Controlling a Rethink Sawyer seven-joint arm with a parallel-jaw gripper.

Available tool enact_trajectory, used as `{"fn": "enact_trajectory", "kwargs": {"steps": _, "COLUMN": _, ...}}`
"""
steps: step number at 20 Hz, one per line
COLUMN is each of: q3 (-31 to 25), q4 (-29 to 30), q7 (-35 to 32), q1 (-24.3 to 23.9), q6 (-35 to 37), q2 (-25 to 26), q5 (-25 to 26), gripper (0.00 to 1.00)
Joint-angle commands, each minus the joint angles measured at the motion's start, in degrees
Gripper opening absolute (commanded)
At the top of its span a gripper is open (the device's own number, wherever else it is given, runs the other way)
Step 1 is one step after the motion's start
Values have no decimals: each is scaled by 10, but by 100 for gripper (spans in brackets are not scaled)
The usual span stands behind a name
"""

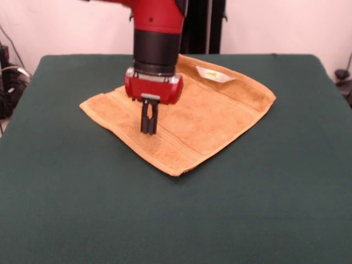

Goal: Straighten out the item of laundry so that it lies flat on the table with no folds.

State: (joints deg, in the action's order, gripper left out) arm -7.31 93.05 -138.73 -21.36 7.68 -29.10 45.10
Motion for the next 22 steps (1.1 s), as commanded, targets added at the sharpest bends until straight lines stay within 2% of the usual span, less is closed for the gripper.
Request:
{"fn": "enact_trajectory", "kwargs": {"steps": 1, "q3": -46, "q4": -76, "q7": 11, "q1": -16, "q6": 21, "q2": 94, "q5": -12, "gripper": 0}}
{"fn": "enact_trajectory", "kwargs": {"steps": 4, "q3": -63, "q4": -84, "q7": 20, "q1": -29, "q6": 28, "q2": 108, "q5": -17, "gripper": 0}}
{"fn": "enact_trajectory", "kwargs": {"steps": 13, "q3": -89, "q4": -63, "q7": 34, "q1": -50, "q6": 27, "q2": 105, "q5": -22, "gripper": 0}}
{"fn": "enact_trajectory", "kwargs": {"steps": 18, "q3": -80, "q4": -70, "q7": 29, "q1": -47, "q6": 8, "q2": 115, "q5": -10, "gripper": 0}}
{"fn": "enact_trajectory", "kwargs": {"steps": 22, "q3": -64, "q4": -103, "q7": 25, "q1": -41, "q6": -2, "q2": 131, "q5": -1, "gripper": 0}}
